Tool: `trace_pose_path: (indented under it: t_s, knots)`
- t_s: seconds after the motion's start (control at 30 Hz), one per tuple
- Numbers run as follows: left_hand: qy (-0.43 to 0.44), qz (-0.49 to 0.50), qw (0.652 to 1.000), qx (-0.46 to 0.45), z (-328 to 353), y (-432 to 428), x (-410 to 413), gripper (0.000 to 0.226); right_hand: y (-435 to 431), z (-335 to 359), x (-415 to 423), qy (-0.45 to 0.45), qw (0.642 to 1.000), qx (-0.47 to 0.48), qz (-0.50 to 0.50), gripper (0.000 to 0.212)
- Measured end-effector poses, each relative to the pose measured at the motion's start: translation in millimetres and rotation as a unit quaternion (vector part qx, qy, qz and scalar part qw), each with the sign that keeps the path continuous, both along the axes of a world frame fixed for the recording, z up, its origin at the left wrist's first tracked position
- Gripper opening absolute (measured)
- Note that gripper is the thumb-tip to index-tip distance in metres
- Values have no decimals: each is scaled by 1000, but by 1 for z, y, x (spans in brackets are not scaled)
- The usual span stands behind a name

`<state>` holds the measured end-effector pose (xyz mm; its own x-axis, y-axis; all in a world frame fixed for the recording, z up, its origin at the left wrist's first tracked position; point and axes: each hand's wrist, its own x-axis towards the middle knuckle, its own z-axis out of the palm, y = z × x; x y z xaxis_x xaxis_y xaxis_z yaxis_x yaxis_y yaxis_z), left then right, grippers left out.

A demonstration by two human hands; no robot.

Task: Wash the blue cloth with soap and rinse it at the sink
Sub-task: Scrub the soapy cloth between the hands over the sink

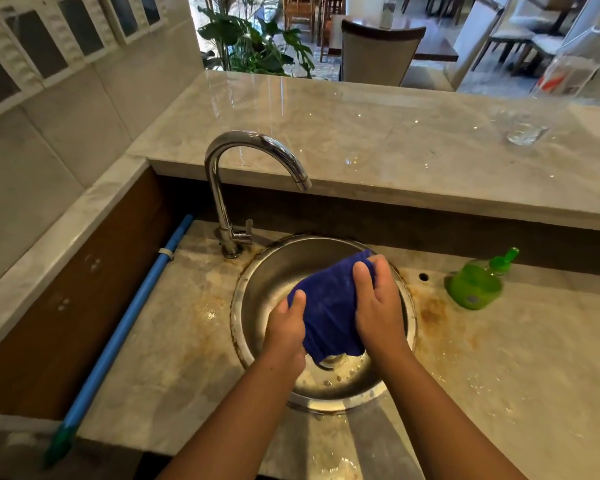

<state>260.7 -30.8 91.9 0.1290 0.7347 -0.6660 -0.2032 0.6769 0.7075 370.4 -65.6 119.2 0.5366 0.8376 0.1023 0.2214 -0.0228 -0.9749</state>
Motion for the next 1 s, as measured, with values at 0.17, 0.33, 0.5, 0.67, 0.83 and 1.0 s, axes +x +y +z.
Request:
trace_pose_path:
  t_s: [0.17,0.33,0.5,0.67,0.83,1.0]
  knots:
    - [115,3,989,96,11,4,7,31,-3,0,10,-48,998,-14,-24,21]
    - [23,-42,985,167,22,13,1,18,-1,-15,32,-181,980,-60,-59,14]
    - [113,-3,967,226,19,12,8,24,1,-1,9,-296,953,-2,-55,14]
    - [-94,-11,994,45,28,1,20,36,0,4,-36,-222,974,35,6,25]
    - [-72,-26,985,153,32,-4,21,30,18,1,-8,-70,997,-10,-7,27]
    - [-62,-8,990,123,31,12,21,34,3,-9,-29,-153,987,-24,33,29]
